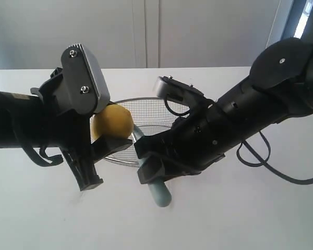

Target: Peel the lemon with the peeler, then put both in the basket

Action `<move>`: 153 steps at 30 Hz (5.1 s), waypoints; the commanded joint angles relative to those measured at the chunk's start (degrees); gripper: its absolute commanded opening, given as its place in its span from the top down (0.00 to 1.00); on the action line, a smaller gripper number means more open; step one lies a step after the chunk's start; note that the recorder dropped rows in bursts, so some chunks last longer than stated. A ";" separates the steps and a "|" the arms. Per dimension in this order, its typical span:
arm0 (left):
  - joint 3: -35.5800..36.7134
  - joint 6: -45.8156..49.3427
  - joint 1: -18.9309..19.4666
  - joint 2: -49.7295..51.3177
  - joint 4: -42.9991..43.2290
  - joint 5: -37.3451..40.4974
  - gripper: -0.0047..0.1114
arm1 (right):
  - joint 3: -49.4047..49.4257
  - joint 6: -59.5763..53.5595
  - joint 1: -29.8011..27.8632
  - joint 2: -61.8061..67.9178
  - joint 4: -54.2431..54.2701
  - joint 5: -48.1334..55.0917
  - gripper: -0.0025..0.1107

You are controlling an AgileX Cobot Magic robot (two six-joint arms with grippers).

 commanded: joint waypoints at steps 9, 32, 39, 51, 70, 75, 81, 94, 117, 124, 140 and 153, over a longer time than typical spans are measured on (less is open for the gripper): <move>0.19 -0.04 -0.33 0.79 -1.87 1.50 0.96 | 3.93 -5.25 -0.09 -0.43 7.32 0.91 0.98; 0.19 -0.04 -0.33 2.72 -1.87 0.53 0.96 | 3.93 -5.25 -0.09 -3.86 5.21 -2.40 0.98; 0.19 -0.04 -0.33 2.72 -1.87 0.53 0.96 | 3.93 -0.71 -0.09 -8.96 0.57 -4.57 0.98; 0.19 -0.04 -0.33 2.72 -1.87 0.65 0.96 | 3.93 -0.47 -0.09 -17.43 -1.06 -4.47 0.98; 0.19 -0.04 -0.33 2.72 -1.87 1.06 0.96 | 3.93 21.09 -2.36 -11.15 -28.79 -8.01 0.98; 0.19 -0.04 -0.33 2.72 -1.87 1.20 0.96 | 3.93 8.85 -2.36 -4.56 -17.10 -7.88 0.98; 0.19 -0.04 -0.33 2.72 -1.87 1.20 0.96 | 3.93 -7.34 -2.24 -0.43 1.53 -5.43 0.98; 0.19 -0.04 -0.33 2.72 -1.87 1.20 0.96 | 3.93 -11.29 -2.24 0.00 5.67 -0.60 0.98; 0.19 -0.04 -0.33 2.72 -1.87 1.20 0.96 | 3.93 -11.37 -2.24 -4.44 5.65 -0.05 0.98; 0.19 -0.04 -0.33 2.72 -1.87 1.20 0.96 | 3.93 -11.37 -2.24 -6.77 5.41 -0.15 0.98; 0.19 -0.04 -0.33 2.72 -1.87 1.20 0.96 | 3.93 -10.70 -2.35 -15.77 2.89 0.38 0.98; 0.19 -0.04 -0.33 2.72 -1.87 1.56 0.96 | 3.93 9.05 -2.35 -25.06 -21.41 -0.49 0.98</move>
